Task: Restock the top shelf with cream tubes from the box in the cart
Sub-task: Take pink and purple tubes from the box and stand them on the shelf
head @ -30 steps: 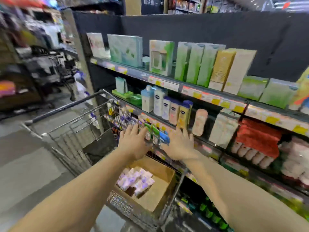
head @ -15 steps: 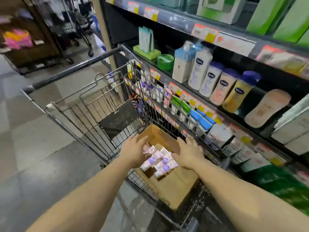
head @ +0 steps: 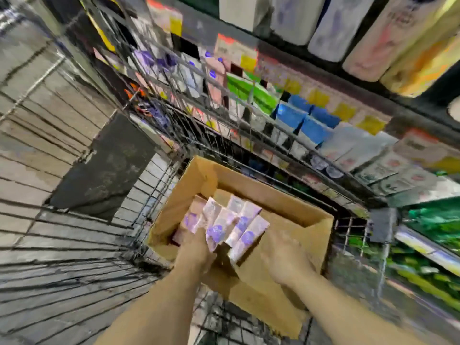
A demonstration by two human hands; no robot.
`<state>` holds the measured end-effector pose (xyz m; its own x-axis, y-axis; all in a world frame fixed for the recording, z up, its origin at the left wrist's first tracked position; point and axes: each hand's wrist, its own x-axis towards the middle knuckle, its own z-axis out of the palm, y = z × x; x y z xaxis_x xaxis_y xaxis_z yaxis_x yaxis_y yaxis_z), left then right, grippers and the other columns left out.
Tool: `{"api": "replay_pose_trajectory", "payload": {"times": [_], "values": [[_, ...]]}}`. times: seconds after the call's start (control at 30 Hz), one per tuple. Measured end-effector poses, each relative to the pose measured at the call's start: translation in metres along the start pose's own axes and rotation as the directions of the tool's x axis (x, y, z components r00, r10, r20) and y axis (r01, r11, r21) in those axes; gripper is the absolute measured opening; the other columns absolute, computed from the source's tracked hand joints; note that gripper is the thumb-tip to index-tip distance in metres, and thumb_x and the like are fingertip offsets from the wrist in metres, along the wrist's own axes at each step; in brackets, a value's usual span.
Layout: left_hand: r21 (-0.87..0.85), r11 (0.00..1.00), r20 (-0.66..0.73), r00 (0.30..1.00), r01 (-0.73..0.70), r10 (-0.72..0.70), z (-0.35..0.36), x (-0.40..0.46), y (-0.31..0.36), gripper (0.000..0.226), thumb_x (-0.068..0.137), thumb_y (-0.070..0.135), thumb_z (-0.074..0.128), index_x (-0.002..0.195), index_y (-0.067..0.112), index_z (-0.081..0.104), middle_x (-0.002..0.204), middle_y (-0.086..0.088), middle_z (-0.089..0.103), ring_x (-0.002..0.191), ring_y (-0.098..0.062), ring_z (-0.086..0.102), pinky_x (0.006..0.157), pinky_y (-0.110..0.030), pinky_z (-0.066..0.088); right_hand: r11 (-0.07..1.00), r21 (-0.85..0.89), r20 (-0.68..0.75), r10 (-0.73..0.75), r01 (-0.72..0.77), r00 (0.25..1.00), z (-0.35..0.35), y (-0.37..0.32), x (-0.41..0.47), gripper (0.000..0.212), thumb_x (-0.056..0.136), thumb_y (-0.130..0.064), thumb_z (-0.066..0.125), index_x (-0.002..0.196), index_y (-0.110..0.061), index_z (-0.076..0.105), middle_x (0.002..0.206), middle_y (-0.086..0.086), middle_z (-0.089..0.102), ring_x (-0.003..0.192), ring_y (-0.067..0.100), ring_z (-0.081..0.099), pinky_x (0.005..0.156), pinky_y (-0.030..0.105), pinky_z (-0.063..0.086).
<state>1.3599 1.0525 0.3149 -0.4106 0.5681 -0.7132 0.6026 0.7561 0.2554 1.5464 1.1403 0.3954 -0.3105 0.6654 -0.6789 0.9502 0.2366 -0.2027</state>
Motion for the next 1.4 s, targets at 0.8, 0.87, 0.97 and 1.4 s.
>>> {"api": "replay_pose_trajectory", "payload": {"times": [0.8,0.87,0.97,1.4], "values": [[-0.188,0.972,0.037,0.988,-0.14,0.149,0.001,0.032,0.02,0.062,0.07,0.043,0.079,0.121,0.021,0.054,0.115,0.004,0.06,0.106,-0.019,0.058,0.09,-0.033,0.048,0.559,0.8,0.17,0.137,-0.218,0.976,0.018,-0.01,0.064,0.008,0.087,-0.032,0.067,0.092,-0.031,0.06,0.099,-0.006,0.07,0.092,0.019,0.068,0.084,0.045,0.057],[-0.078,0.996,-0.08,0.996,-0.042,0.036,0.015,0.037,0.005,0.051,0.073,0.044,0.073,0.115,0.021,0.054,0.112,-0.002,0.061,0.106,-0.023,0.059,0.086,-0.036,0.049,0.559,0.799,0.173,0.141,-0.223,0.975,0.024,0.005,0.068,0.01,0.086,-0.033,0.068,0.092,-0.031,0.06,0.099,-0.007,0.07,0.092,0.018,0.068,0.087,0.046,0.056],[-0.079,0.997,-0.243,0.969,0.022,-0.04,0.032,0.041,0.005,0.027,0.084,0.039,0.062,0.097,0.018,0.05,0.098,-0.007,0.062,0.098,-0.03,0.06,0.077,-0.04,0.051,0.568,0.791,0.171,0.153,-0.228,0.973,0.032,0.019,0.068,0.012,0.085,-0.031,0.069,0.092,-0.028,0.059,0.097,-0.002,0.071,0.082,0.016,0.065,0.081,0.038,0.056],[-0.03,0.997,-0.126,0.99,0.064,-0.068,0.017,0.043,-0.003,0.026,0.091,0.036,0.058,0.104,0.015,0.051,0.108,-0.008,0.064,0.103,-0.029,0.06,0.079,-0.033,0.044,0.578,0.794,0.152,0.109,-0.187,0.982,0.026,0.019,0.05,0.019,0.089,-0.031,0.066,0.106,-0.031,0.057,0.107,-0.008,0.067,0.096,0.014,0.065,0.089,0.04,0.055]]}}
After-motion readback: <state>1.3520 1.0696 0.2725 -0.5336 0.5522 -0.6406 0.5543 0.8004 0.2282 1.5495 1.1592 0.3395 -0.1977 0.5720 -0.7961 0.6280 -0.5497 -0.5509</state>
